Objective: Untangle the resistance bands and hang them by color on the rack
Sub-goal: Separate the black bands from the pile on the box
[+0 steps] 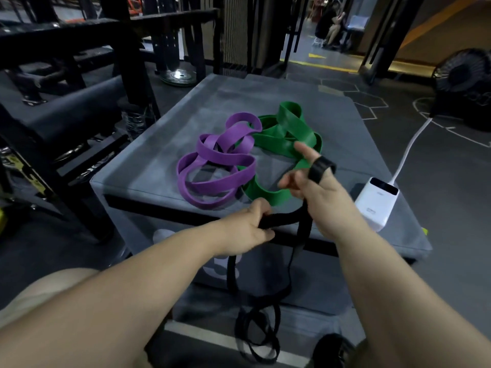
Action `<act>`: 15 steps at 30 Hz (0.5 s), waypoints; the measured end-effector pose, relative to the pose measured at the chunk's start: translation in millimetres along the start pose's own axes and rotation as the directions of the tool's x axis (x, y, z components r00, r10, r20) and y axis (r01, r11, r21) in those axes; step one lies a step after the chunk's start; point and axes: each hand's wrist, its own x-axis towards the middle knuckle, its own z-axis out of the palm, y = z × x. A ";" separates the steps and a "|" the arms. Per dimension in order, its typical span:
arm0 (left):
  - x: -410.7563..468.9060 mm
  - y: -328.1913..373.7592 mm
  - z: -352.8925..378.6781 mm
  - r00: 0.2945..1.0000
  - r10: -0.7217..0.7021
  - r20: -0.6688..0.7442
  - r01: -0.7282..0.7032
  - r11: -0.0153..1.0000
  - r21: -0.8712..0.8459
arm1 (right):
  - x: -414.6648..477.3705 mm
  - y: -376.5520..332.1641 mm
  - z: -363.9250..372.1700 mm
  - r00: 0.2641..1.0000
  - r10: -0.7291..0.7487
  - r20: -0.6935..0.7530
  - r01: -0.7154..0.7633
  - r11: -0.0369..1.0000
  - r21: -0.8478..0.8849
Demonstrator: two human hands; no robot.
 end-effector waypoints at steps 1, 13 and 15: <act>-0.3 2.4 -1.3 1.000 0.030 0.001 -0.030 0.999 0.014 | -1.0 4.0 2.4 1.000 0.022 0.012 -0.021 0.999 -0.029; 8.6 1.0 -8.5 0.921 0.007 -0.390 -0.019 0.999 -0.027 | -16.4 8.2 13.4 0.968 0.233 0.097 -0.172 0.890 -0.422; 10.1 0.0 -9.5 0.919 0.041 -0.392 -0.060 0.997 -0.038 | -18.5 6.5 11.3 0.961 0.251 0.113 -0.172 0.869 -0.465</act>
